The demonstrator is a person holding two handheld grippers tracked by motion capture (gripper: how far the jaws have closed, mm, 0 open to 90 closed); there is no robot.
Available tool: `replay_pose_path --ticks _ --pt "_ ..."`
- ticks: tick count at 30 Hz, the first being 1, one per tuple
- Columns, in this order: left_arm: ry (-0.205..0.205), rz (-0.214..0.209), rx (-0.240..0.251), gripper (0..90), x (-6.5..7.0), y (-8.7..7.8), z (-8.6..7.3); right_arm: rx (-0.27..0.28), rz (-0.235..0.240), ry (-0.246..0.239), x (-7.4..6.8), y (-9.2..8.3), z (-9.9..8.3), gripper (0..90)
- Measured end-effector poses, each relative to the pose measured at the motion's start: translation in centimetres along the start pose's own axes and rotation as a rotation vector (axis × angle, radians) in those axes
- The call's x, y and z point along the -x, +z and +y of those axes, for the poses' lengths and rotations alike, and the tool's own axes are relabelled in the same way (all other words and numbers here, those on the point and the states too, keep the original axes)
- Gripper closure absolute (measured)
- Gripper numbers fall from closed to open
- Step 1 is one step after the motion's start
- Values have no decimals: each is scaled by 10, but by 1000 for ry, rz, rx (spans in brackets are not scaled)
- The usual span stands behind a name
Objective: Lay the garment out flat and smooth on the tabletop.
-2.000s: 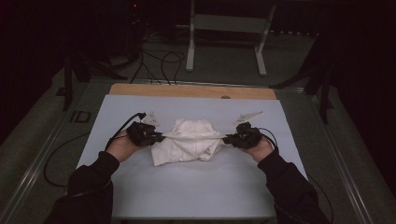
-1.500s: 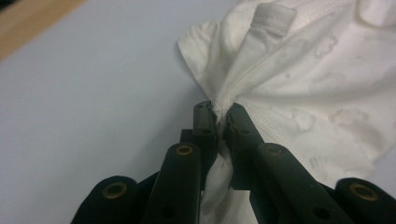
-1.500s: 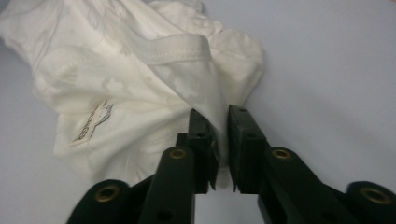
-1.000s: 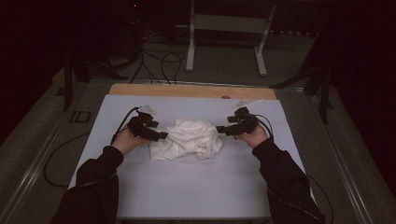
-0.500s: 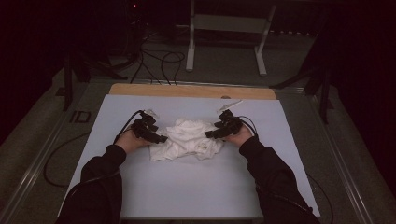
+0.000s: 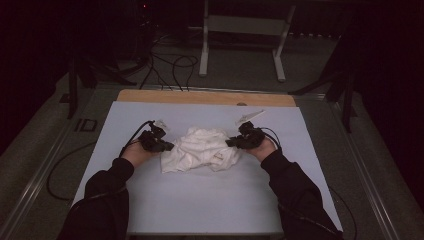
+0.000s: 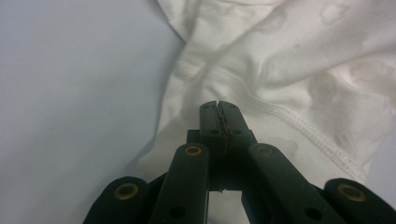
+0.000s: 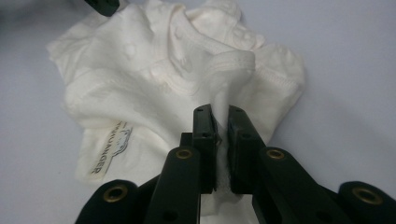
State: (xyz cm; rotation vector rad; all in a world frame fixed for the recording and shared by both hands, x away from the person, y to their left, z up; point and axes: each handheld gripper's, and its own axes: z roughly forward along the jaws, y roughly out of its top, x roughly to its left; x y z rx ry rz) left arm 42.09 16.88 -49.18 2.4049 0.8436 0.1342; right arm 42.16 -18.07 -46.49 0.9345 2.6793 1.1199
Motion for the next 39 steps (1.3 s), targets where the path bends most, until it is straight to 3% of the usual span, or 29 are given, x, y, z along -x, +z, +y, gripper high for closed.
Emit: replay_pose_path --ticks 1,3,5,8,10,12,15,17,19,20,22,26,32,35,37,39 --pt "-5 3 2 900 0 0 0 5 -4 -3 0 -2 0 841" --pt "-16 69 7 852 -1 -1 1 3 -6 1 -1 -4 0 841" --pt "-28 103 2 624 -2 1 1 2 -6 0 0 -4 0 841" --pt "-29 68 -26 548 -6 6 1 -4 -5 5 0 -2 -1 843" --pt "-23 74 -64 496 -6 12 0 -6 -5 8 0 -1 -1 843" --pt "-28 78 -61 448 -7 15 0 -5 -2 0 1 -1 -1 843" --pt "-7 75 -53 448 -6 17 0 -5 -3 3 2 -1 -1 843" --pt "10 55 -55 501 -5 16 0 -5 -3 2 1 -1 -1 843" --pt "9 26 -56 619 -3 15 1 -3 -6 1 1 -1 -1 843" --pt "10 7 -57 740 -2 15 1 0 -2 4 1 -1 -2 842" --pt "37 13 -61 858 2 15 2 2 -2 7 1 -1 -2 843" --pt "34 21 -15 882 5 4 1 18 -5 0 -1 -7 -2 843" --pt "39 57 99 886 8 -35 3 65 -3 -23 -5 -30 0 845" --pt "57 99 99 886 7 -47 14 78 9 -36 -5 -36 7 847" --pt "50 165 104 886 -1 -56 32 72 -16 -40 0 -36 18 849" --pt "3 270 167 884 -19 -69 60 99 -68 -2 16 -39 43 850"
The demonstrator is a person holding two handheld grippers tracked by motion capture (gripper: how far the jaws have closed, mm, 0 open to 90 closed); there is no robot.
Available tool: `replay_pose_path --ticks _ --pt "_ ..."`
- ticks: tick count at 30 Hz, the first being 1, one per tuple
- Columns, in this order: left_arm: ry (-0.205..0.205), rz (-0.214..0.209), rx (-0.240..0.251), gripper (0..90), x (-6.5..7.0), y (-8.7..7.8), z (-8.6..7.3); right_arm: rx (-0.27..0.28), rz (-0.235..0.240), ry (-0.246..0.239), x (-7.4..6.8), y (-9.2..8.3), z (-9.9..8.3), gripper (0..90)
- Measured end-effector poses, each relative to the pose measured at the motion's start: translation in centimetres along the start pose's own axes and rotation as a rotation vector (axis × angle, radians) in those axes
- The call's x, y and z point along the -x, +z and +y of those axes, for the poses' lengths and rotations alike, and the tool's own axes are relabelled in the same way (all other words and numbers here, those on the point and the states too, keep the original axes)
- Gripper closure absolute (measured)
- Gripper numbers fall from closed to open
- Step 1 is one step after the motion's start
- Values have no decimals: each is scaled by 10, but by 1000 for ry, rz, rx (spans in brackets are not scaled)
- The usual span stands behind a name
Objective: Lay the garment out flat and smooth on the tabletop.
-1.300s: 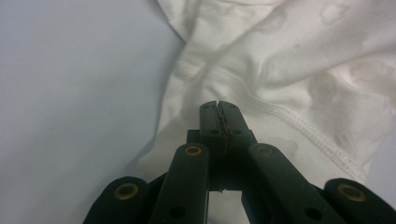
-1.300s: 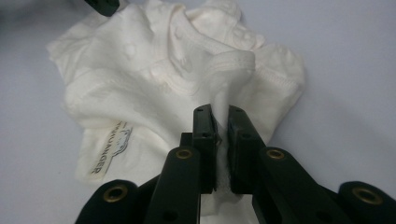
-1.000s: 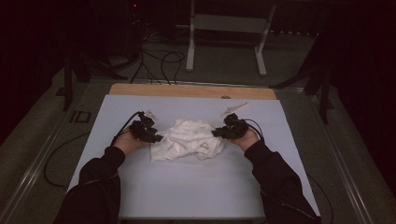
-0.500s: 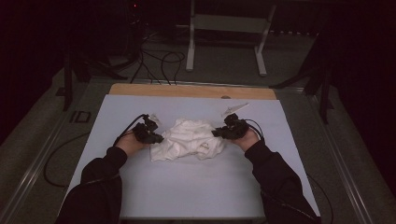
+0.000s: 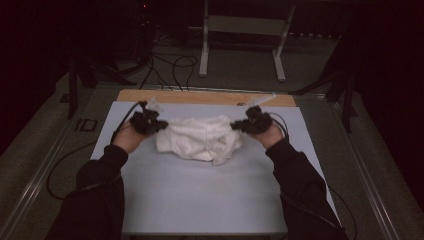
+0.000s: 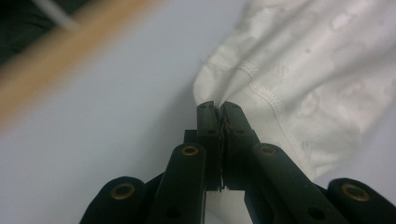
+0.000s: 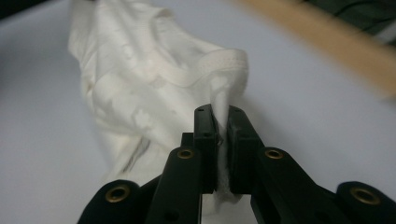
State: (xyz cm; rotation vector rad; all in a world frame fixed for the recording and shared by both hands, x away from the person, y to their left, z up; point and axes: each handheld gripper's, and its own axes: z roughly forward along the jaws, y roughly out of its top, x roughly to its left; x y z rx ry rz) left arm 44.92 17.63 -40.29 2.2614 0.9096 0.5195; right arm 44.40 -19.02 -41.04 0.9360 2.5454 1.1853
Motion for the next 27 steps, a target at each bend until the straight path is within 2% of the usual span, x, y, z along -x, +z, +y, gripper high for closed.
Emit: replay_pose_path --ticks 1,2,3,4,5,6,7,9,13,15,17,20,23,27 --pt "-32 32 14 870 -8 0 10 37 -51 44 14 1 19 837" --pt "-95 79 17 782 -20 3 25 74 -86 87 22 1 31 742" --pt "-143 112 -14 531 -28 9 35 112 -147 144 35 2 48 552" --pt "-168 156 -26 387 -34 11 42 111 -193 182 43 3 59 447" --pt "-182 169 -9 348 -37 12 45 107 -214 207 48 4 66 368" --pt "-196 156 -4 259 -39 14 47 108 -233 216 50 6 69 293" --pt "-211 144 -12 200 -40 15 47 109 -241 226 51 7 70 270" --pt "-208 90 -38 175 -36 21 41 102 -241 225 51 9 63 219" --pt "-191 45 -70 167 -22 30 22 68 -221 243 51 15 35 210" --pt "-198 14 -64 168 -15 33 13 52 -195 259 49 16 18 210" --pt "-187 -5 -63 168 -6 33 6 40 -190 246 45 17 4 218" --pt "-157 -32 -56 175 7 31 -5 4 -190 221 40 17 -20 243" --pt "-154 -57 -28 175 17 27 -17 -14 -213 207 38 17 -38 288" --pt "-176 -103 36 154 26 19 -34 -36 -201 236 39 22 -55 321"
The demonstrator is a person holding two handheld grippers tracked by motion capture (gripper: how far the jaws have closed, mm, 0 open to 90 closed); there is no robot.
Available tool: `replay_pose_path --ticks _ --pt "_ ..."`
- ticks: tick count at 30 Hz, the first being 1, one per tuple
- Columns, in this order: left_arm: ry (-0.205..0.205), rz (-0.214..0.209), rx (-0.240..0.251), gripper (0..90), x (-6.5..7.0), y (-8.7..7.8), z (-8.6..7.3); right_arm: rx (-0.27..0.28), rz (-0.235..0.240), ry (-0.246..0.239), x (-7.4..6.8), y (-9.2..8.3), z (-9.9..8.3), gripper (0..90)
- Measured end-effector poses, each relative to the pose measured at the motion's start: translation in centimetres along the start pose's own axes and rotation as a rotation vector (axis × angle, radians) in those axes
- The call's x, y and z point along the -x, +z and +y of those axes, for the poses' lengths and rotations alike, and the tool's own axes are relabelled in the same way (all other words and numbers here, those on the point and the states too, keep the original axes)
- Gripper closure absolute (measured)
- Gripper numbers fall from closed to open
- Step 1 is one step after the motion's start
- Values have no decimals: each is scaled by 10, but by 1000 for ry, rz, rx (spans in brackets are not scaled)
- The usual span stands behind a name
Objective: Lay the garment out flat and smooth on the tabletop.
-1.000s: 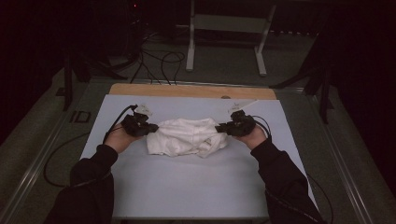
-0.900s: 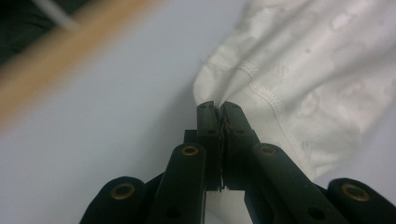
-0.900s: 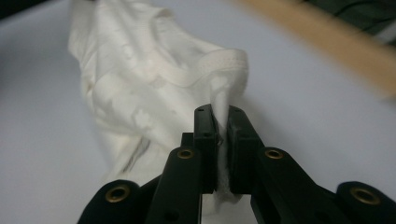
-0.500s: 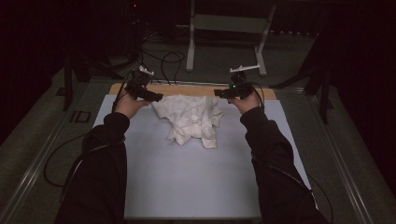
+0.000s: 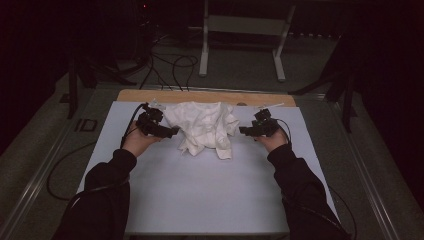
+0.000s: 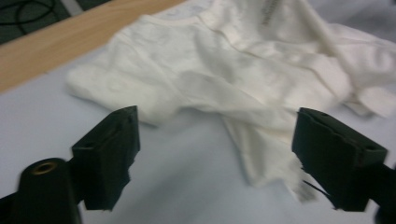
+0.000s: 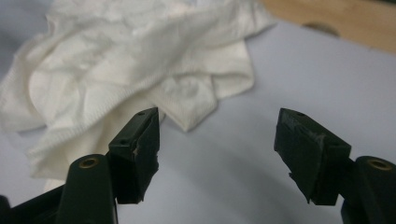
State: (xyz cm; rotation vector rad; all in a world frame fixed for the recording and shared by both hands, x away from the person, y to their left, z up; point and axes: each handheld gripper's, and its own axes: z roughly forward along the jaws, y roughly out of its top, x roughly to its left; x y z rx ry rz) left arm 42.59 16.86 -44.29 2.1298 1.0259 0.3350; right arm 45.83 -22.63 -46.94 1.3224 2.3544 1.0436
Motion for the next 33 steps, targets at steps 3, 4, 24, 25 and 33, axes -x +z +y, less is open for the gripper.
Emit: replay_pose_path --ticks 3,4,24,25,33 --pt "-10 -29 30 88 4 -4 -14 -13 18 13 -3 9 -6 367" --pt "-2 -23 38 78 6 -6 -20 -18 17 12 -4 11 -7 382" --pt "24 -77 159 1 32 -27 -100 -77 -91 19 -26 72 1 579" --pt "16 -79 167 1 32 -28 -104 -82 -107 6 -27 72 1 607" --pt "-17 -92 195 2 34 -30 -119 -102 -81 -37 -35 71 3 874"
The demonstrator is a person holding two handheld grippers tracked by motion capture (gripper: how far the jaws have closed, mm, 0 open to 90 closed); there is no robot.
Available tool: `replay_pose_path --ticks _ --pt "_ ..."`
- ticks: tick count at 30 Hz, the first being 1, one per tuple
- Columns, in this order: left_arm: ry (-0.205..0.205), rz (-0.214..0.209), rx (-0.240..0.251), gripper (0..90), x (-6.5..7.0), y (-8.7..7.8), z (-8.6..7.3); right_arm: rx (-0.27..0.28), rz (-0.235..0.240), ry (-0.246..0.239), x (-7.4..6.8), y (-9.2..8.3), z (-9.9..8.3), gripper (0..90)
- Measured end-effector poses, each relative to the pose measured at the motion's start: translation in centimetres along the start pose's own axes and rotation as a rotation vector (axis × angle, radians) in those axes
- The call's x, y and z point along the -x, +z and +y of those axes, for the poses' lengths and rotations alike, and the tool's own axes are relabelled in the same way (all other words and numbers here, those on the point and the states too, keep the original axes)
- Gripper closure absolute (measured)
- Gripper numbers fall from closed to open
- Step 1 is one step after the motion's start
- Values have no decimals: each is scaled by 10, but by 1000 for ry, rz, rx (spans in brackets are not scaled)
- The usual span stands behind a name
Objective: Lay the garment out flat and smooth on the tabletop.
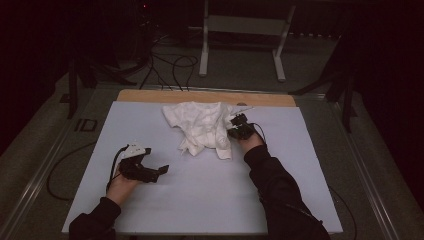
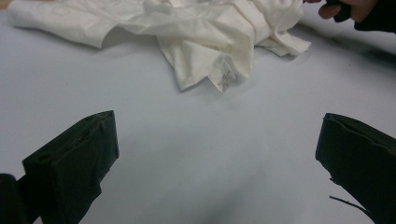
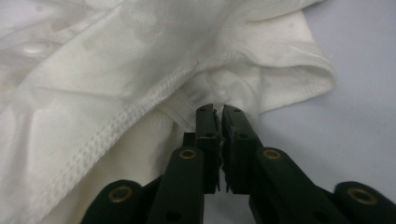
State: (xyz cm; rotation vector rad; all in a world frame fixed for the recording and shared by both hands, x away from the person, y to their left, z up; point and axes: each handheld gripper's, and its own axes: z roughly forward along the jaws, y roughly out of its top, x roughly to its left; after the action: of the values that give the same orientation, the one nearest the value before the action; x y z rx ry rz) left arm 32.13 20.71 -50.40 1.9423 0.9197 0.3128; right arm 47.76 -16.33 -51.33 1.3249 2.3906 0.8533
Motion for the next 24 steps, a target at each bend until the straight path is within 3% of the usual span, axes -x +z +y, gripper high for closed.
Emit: replay_pose_path --ticks 5,16,22,24 --pt "1 4 9 1 0 -1 -1 21 -7 26 18 -18 -1 874" --pt "6 9 17 1 -1 -1 -1 16 -138 110 83 -59 -15 876" --pt "10 10 22 2 -1 -1 0 15 -230 113 105 -74 -14 875" --pt "10 12 21 1 -2 -1 0 19 -271 133 119 -83 -12 875"
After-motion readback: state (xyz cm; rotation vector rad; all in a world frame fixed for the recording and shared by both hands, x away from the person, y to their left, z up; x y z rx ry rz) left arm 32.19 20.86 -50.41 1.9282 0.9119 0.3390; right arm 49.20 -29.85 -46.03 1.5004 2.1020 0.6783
